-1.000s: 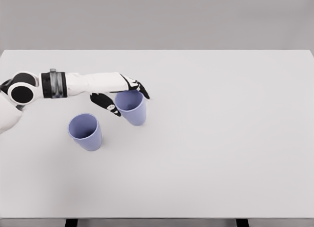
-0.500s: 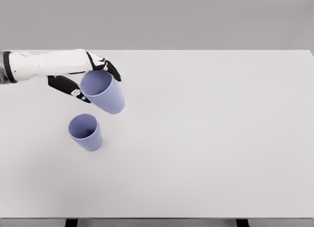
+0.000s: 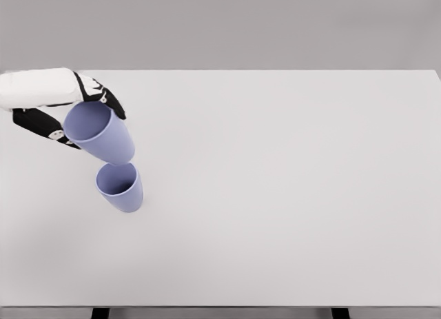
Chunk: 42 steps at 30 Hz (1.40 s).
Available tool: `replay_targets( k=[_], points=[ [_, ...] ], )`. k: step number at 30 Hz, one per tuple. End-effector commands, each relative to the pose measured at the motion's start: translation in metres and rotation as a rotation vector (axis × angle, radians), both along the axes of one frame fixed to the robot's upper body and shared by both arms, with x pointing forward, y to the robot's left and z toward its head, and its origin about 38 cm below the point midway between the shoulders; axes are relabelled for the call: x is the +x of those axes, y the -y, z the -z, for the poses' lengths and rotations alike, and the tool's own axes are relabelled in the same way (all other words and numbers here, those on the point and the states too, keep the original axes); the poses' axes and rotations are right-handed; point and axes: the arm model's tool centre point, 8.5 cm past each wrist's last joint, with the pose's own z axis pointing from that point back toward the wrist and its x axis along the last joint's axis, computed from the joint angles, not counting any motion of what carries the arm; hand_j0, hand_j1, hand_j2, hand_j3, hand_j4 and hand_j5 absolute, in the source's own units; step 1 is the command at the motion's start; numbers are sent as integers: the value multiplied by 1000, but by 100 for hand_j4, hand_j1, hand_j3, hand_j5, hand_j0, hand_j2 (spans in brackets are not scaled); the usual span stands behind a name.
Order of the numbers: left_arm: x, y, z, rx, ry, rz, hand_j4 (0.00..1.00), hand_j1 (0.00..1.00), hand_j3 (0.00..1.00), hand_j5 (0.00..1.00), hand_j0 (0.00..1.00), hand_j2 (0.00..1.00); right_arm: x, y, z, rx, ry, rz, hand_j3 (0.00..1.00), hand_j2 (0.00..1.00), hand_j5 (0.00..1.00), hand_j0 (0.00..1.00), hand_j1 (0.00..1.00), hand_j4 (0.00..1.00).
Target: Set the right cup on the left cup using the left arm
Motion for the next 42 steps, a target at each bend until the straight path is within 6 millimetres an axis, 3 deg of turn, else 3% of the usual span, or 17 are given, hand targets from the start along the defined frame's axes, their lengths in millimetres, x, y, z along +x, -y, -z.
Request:
replay_targets(
  k=[1,18,34,42],
  points=[
    [-2,-5,0,11,-5,-12,61,61,61,61,61,61,0,0,0,0,0,0,100,100,100,100,100,100],
    [-9,-12,21,36,-60,-25,62,62,62,62,62,62,0,0,0,0,0,0,100,100,100,100,100,100],
    [-8,-12,22,33,-61,-26,62,62,62,62,62,62,0,0,0,0,0,0,100,100,100,100,100,100],
    [-8,-13,31,53,-70,-31,63,63,63,63,63,63,0,0,0,0,0,0,100,100,100,100,100,100]
  ],
)
